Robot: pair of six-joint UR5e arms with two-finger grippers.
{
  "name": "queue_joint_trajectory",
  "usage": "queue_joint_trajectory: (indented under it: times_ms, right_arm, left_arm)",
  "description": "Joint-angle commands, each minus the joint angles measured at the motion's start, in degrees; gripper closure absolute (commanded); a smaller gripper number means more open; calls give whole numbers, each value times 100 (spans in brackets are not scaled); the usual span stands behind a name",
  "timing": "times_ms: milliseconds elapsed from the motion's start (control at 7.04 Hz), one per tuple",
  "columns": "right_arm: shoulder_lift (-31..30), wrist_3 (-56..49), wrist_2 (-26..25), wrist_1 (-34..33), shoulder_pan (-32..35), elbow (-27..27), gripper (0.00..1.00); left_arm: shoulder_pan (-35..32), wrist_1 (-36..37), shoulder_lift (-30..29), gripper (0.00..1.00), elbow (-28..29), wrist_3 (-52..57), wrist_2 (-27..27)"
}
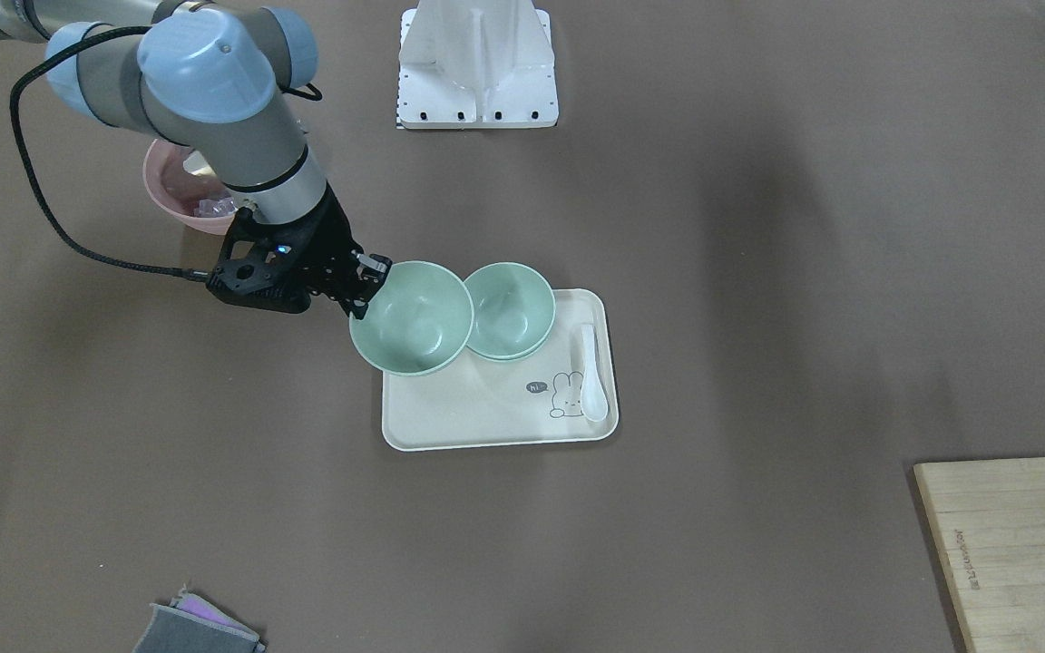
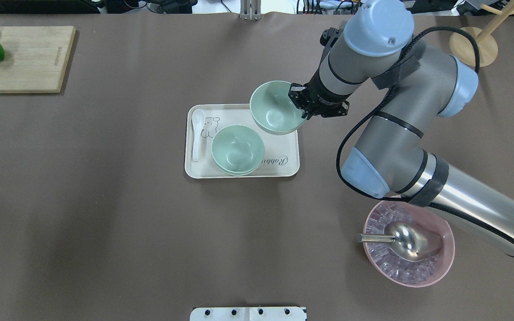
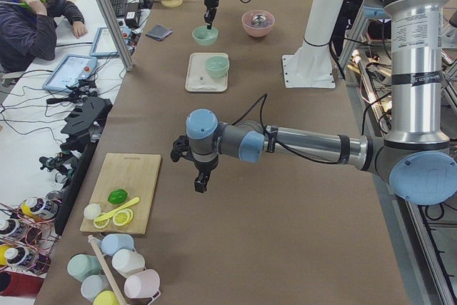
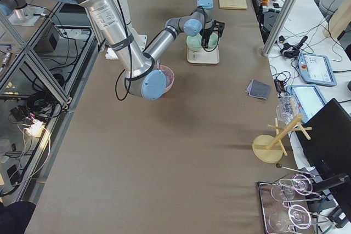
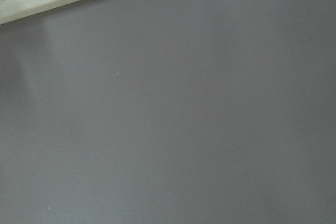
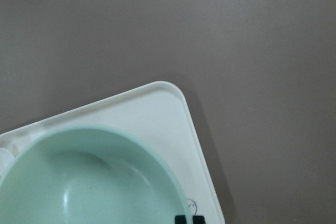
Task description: Stack green bowls together
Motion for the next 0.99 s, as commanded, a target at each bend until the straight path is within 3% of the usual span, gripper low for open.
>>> queue_joint_trajectory:
  times_ms: [0, 284, 853]
  right_arm:
    - [334, 505, -299, -296, -590, -88, 100]
    - [536, 699, -503, -279, -891, -333, 100]
    - [731, 613, -661, -235, -892, -765, 100]
  left_arm:
    - [-498, 307, -13, 2, 284, 778, 86]
    - [-526, 309, -13, 2, 293, 780, 149]
    - [-526, 309, 30, 2, 266, 780, 149]
